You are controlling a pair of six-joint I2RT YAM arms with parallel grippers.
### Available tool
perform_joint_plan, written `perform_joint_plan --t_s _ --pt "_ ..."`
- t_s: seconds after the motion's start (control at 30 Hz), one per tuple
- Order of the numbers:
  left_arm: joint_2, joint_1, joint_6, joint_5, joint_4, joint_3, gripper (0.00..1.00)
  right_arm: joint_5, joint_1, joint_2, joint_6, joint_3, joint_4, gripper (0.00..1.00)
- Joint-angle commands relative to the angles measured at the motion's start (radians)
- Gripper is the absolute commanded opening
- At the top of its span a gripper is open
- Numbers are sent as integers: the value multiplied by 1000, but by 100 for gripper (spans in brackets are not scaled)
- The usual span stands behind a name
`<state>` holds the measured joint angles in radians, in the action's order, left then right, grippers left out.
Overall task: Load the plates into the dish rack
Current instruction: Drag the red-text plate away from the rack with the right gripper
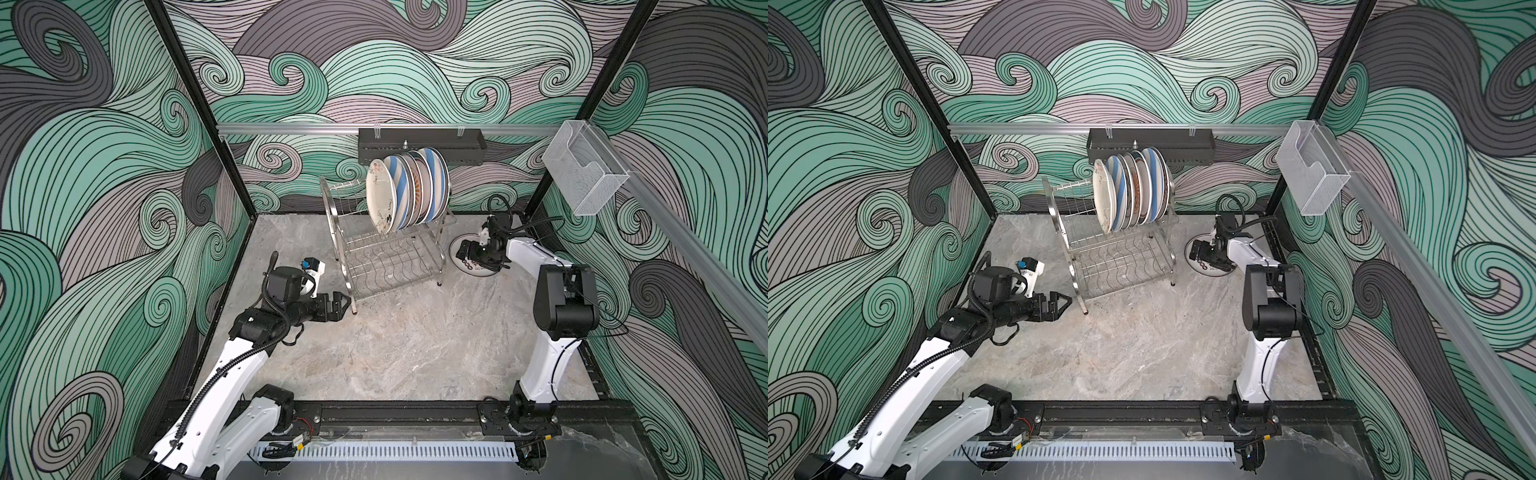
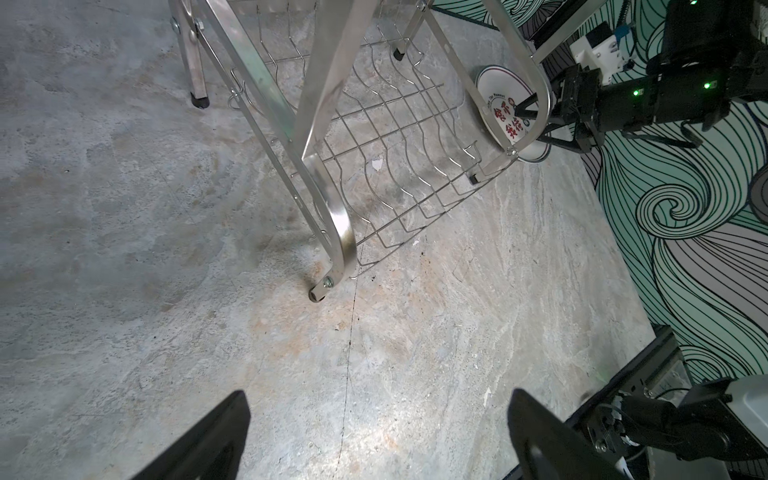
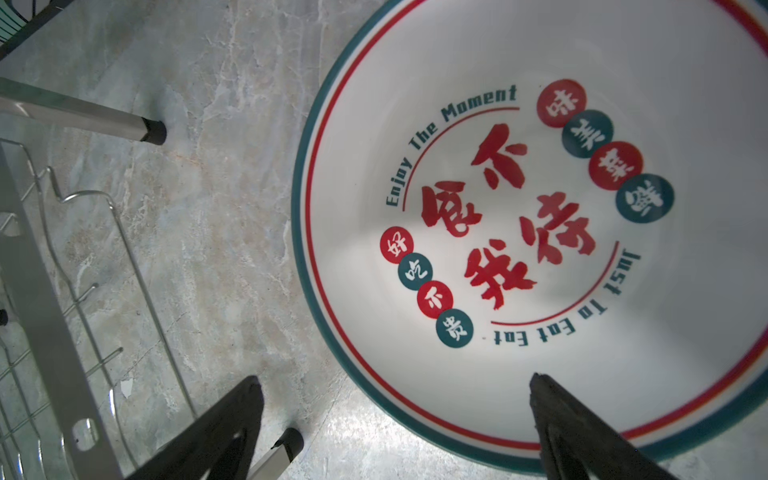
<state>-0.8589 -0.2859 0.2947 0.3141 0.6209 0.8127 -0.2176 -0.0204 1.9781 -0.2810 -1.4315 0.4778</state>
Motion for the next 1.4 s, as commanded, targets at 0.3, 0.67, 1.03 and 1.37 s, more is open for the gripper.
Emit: perform_joint_plan --t_s 0.3,0.67,1.03,1.37 --pt "8 6 -23 -27 25 2 98 -17 24 58 6 -13 30 100" --pt "5 7 -23 -26 23 3 99 -12 33 21 8 73 17 100" --pt "5 8 -20 -10 22 3 99 -41 32 -85 -7 204 3 100" --pt "3 7 -17 9 22 3 99 -81 30 -237 -21 402 -11 100"
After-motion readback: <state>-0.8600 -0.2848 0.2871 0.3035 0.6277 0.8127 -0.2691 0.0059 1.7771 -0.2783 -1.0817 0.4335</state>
